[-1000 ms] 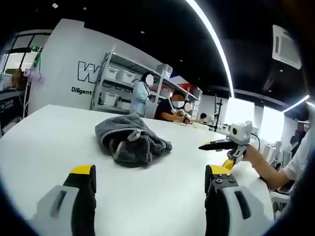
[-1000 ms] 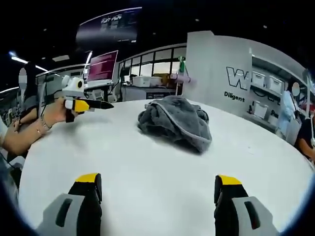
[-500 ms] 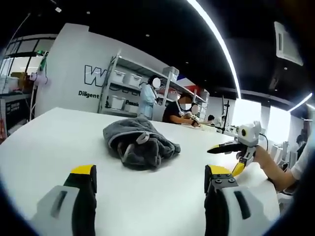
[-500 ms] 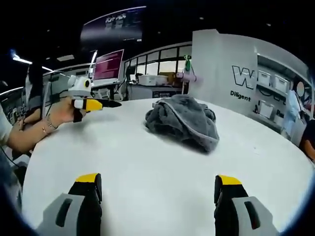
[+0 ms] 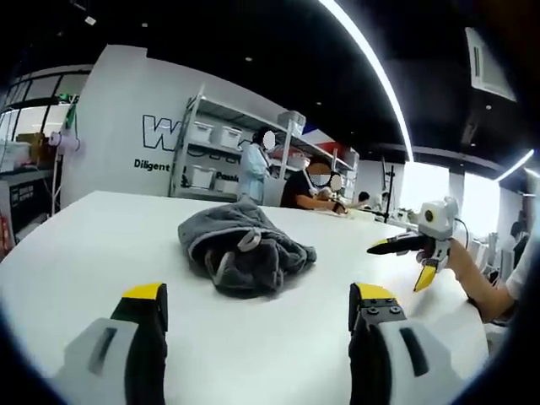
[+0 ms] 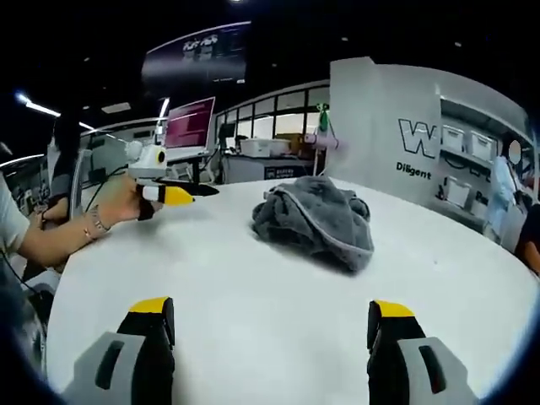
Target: Fold the towel on the table until its edges align and the towel forms a compact rectangular stack.
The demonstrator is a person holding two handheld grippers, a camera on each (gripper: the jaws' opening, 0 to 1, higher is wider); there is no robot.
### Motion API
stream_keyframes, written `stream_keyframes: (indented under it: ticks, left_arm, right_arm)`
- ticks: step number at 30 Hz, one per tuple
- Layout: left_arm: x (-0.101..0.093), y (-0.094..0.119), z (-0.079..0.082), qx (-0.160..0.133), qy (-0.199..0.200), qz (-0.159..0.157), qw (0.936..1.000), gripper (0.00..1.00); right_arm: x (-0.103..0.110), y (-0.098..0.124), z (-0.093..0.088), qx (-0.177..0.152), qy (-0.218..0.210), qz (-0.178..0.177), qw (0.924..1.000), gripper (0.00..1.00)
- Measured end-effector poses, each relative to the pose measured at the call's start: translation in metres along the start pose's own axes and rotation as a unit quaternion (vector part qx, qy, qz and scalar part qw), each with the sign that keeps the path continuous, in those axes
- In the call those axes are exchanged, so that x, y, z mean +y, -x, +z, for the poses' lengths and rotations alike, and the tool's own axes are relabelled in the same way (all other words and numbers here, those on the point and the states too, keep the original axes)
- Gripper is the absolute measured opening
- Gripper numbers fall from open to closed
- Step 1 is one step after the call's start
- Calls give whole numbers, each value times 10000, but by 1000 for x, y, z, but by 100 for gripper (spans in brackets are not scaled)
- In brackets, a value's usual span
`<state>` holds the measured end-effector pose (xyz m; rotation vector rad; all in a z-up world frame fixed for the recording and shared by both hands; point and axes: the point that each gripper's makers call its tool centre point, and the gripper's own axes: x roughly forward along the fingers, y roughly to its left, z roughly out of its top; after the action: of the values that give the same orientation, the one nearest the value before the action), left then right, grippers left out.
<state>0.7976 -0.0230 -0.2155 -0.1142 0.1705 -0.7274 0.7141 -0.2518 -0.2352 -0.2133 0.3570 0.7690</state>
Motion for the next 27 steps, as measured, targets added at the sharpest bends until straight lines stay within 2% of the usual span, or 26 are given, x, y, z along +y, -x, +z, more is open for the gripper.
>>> stream_keyframes:
  ticks: [6, 12, 20, 27]
  left_arm:
    - [-4, -9, -2, 141, -90, -93, 9998, 93]
    - [-11, -16, -3, 282, -425, -106, 9986, 93]
    - [-16, -25, 3, 232, -477, -155, 9985, 94]
    - [-14, -32, 1, 354, -586, -144, 9976, 94]
  right_arm:
    - [2, 0, 1, -24, 27, 25, 10000, 99]
    - [3, 2, 5, -89, 21, 71, 9999, 99]
    - [5, 5, 10, -191, -22, 109, 9998, 99]
    - [4, 6, 11, -204, -10, 103, 9997, 99]
